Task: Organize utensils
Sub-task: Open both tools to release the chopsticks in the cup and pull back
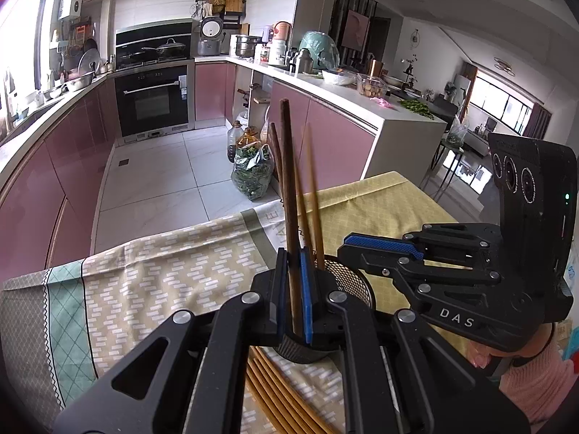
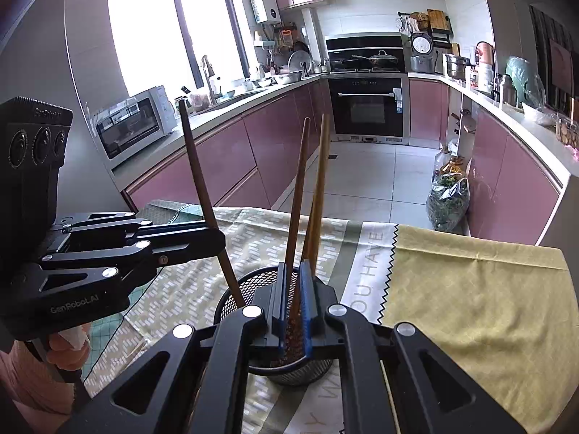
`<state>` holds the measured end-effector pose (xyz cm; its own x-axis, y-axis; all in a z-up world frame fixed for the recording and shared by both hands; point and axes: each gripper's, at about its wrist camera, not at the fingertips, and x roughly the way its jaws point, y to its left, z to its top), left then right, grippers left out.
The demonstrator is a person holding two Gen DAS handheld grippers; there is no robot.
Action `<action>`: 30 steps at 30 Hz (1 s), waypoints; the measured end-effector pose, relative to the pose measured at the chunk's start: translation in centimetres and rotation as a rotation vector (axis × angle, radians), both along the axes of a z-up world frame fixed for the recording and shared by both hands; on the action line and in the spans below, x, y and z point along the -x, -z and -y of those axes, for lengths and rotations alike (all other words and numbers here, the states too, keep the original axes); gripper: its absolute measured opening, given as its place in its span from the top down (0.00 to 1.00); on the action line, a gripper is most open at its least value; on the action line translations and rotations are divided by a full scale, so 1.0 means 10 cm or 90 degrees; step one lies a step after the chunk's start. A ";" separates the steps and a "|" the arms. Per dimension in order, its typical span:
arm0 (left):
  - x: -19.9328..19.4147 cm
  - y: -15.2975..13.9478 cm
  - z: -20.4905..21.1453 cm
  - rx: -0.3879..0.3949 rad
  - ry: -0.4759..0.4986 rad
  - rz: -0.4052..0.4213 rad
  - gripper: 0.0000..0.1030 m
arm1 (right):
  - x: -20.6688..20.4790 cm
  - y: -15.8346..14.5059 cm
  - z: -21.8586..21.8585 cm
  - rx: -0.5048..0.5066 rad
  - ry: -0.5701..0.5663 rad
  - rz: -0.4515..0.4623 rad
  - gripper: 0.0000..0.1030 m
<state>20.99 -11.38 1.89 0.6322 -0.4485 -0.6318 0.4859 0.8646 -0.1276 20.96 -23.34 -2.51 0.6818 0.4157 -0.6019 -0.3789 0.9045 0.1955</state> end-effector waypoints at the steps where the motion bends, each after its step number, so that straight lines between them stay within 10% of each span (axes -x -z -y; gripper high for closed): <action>1: -0.03 0.01 0.01 -0.001 -0.001 -0.002 0.92 | -0.01 0.01 0.00 -0.001 0.001 -0.001 0.93; 16: 0.01 0.12 -0.13 0.005 -0.033 0.012 0.90 | 0.10 0.03 0.00 -0.017 -0.008 0.007 0.93; 30: 0.65 0.11 -0.58 0.005 -0.091 0.086 0.57 | 0.66 -0.04 -0.17 -0.027 -0.069 0.045 0.71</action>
